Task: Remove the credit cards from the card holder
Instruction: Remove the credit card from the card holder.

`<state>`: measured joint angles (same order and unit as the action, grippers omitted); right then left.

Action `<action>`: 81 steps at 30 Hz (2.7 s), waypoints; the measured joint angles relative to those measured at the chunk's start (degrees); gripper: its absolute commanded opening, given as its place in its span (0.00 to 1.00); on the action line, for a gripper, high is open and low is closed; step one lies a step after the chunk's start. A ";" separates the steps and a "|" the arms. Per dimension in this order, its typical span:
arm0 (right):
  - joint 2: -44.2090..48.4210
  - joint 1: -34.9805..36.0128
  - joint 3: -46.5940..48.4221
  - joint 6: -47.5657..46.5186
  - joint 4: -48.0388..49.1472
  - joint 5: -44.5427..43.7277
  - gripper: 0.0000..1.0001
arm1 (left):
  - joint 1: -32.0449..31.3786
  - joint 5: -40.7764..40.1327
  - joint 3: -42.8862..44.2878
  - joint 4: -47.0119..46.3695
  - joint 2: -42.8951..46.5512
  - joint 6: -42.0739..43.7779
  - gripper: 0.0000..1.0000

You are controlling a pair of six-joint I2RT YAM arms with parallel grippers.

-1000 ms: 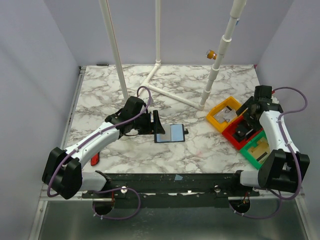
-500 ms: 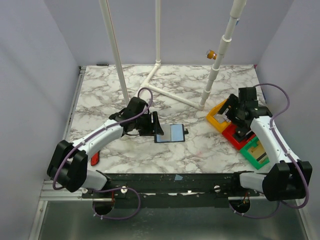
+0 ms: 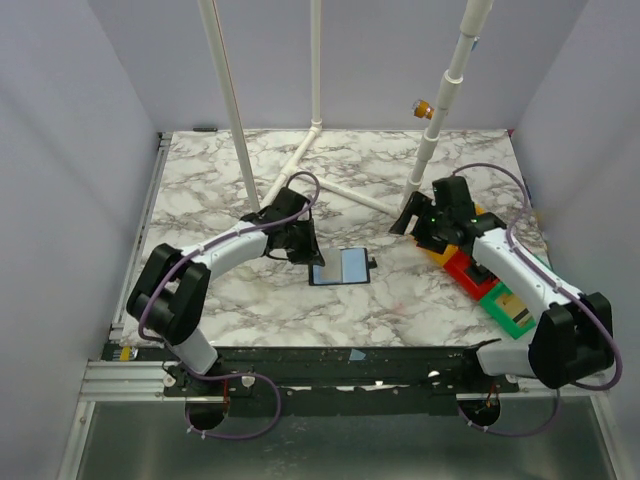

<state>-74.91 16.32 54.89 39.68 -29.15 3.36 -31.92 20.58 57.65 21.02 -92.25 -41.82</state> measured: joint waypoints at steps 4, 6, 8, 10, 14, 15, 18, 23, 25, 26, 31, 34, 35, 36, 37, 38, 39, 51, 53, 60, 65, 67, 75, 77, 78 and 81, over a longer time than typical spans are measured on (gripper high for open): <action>-3.26 5.42 0.00 1.49 2.73 1.03 0.86 | 0.09 -1.01 1.97 -0.07 -3.08 0.00 0.00; -4.81 7.58 0.00 2.14 4.20 1.38 0.86 | 0.11 -1.53 2.47 0.02 -4.15 0.00 0.00; -6.23 9.33 -0.02 2.71 5.44 1.75 0.86 | 0.31 -2.16 2.84 0.04 -5.35 0.00 0.00; -7.45 10.62 -0.02 3.17 6.45 2.08 0.86 | 0.37 -2.91 2.86 0.11 -6.05 0.00 0.00; -9.64 12.46 -0.04 3.82 8.59 2.32 0.86 | 0.46 -3.98 2.86 0.15 -7.21 0.02 0.00; -10.25 12.83 -0.04 3.87 9.03 2.34 0.86 | 0.46 -4.13 2.89 0.13 -7.43 0.02 0.00; -12.02 13.66 -0.04 4.04 10.23 2.49 0.86 | 0.46 -4.42 2.97 0.13 -8.20 0.04 0.00; -14.91 14.69 -0.04 4.26 11.61 2.60 0.86 | 0.46 -4.50 3.58 0.11 -9.53 0.13 0.00; -15.74 15.17 -0.02 4.26 11.89 2.64 0.86 | 0.46 -4.50 3.74 0.11 -9.57 0.17 0.00; -16.11 15.39 -0.02 4.26 12.11 2.71 0.86 | 0.46 -4.50 3.78 0.07 -9.57 0.17 0.00; -17.59 16.39 0.02 4.31 13.07 2.78 0.86 | 0.46 -4.50 3.82 0.11 -9.55 0.17 0.00; -18.43 16.79 0.11 4.35 13.49 2.95 0.86 | 0.46 -4.50 3.85 0.31 -9.51 0.17 0.00; -18.73 16.90 0.15 4.37 13.70 2.99 0.86 | 0.46 -4.50 3.89 0.46 -9.49 0.17 0.00; -19.04 17.03 0.24 4.42 13.73 3.02 0.86 | 0.46 -4.50 4.00 0.63 -9.49 0.20 0.00; -19.26 17.16 0.31 4.44 13.88 3.06 0.86 | 0.46 -4.50 4.11 0.76 -9.49 0.20 0.00; -19.41 17.29 0.33 4.44 14.05 3.08 0.86 | 0.46 -4.50 4.33 0.98 -9.49 0.20 0.00; -19.50 17.46 0.35 4.44 14.12 3.08 0.86 | 0.46 -4.48 4.50 1.01 -9.49 0.20 0.00; -19.47 17.92 1.42 4.44 14.08 2.99 0.86 | 0.28 -4.48 6.08 1.38 -9.70 0.22 0.00; -19.47 17.92 1.42 4.46 14.10 2.99 0.86 | 0.17 -4.50 6.56 1.33 -10.23 0.22 0.00; -19.74 17.92 1.40 4.48 14.27 2.99 0.86 | -0.46 -4.50 6.75 1.36 -11.80 0.17 0.00; -20.79 17.92 1.16 4.85 14.99 3.02 0.86 | -0.74 -4.48 6.75 1.16 -11.98 -0.02 0.00; -21.09 17.92 1.07 4.94 15.23 3.02 0.86 | -0.96 -4.48 6.75 0.92 -12.07 -0.04 0.00; -21.59 17.92 0.83 5.35 16.24 3.02 0.86 | -2.43 -4.46 7.96 0.09 -13.42 -0.52 0.00; -21.64 17.92 0.81 5.35 16.28 3.02 0.86 | -2.58 -4.46 8.41 0.04 -13.84 -0.70 0.00; -21.66 17.92 0.79 5.35 16.33 3.02 0.86 | -2.64 -4.42 8.68 0.02 -14.08 -0.74 0.00; -21.66 17.92 0.74 5.35 16.37 3.02 0.85 | -2.80 -4.31 9.46 0.02 -14.69 -0.90 0.00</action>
<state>-96.57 34.24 55.64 45.04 -12.78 6.37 -34.72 16.27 67.11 21.04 -106.94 -42.72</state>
